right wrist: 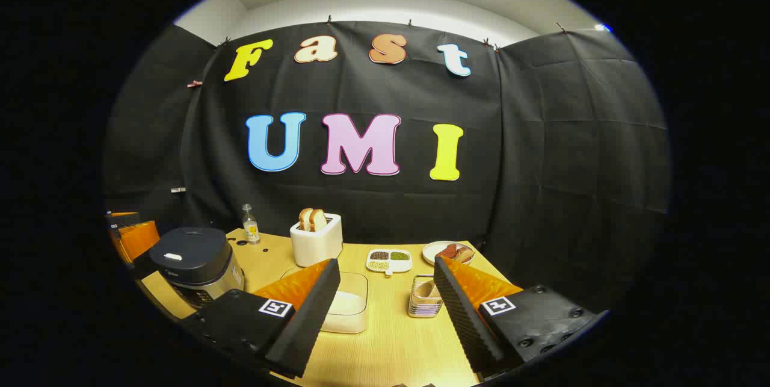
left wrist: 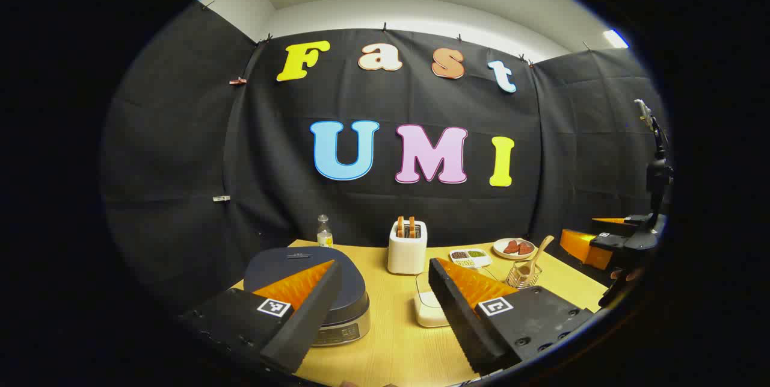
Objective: Close the left gripper, press the button to open the rice cooker; take a wooden spoon from the chopstick holder with the right hand, scoop a spoonful of rice and pour it into the rice cooker, then put the wooden spoon back into the chopstick holder.
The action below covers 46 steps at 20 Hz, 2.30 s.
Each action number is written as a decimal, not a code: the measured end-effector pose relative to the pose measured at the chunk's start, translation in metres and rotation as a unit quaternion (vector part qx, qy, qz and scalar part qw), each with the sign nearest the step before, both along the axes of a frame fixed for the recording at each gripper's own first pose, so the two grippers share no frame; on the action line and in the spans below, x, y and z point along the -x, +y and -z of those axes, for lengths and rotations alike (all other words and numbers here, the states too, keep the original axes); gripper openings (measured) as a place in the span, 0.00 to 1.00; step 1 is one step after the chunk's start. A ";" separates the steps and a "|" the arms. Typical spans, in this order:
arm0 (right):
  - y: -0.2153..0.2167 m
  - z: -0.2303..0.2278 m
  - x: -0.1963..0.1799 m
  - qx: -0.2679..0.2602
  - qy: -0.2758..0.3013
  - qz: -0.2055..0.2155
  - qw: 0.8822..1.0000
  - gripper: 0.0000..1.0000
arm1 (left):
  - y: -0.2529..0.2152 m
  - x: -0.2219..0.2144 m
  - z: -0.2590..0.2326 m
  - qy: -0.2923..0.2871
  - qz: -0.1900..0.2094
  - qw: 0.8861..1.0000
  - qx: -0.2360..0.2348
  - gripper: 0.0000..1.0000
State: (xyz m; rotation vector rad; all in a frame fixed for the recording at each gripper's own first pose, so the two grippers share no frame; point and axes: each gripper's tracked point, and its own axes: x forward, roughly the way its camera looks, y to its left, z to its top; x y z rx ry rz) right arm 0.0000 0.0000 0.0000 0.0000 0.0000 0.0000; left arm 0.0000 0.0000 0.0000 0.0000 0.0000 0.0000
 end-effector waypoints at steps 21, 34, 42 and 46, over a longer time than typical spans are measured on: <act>0.008 0.002 -0.009 -0.016 -0.006 -0.002 1.000 0.98 | 0.028 -0.008 0.000 0.009 -0.027 0.999 -0.021 0.97; -0.008 0.012 0.033 -0.008 -0.009 0.039 0.999 0.98 | 0.101 -0.041 0.014 0.076 -0.026 0.996 -0.031 0.23; -0.017 0.027 0.047 -0.013 0.019 0.051 0.998 0.98 | 0.136 -0.065 0.070 0.194 -0.049 0.980 0.001 0.05; -0.022 0.033 0.052 -0.011 0.032 0.057 0.998 0.98 | 0.121 -0.083 0.089 0.221 -0.005 0.975 0.018 0.06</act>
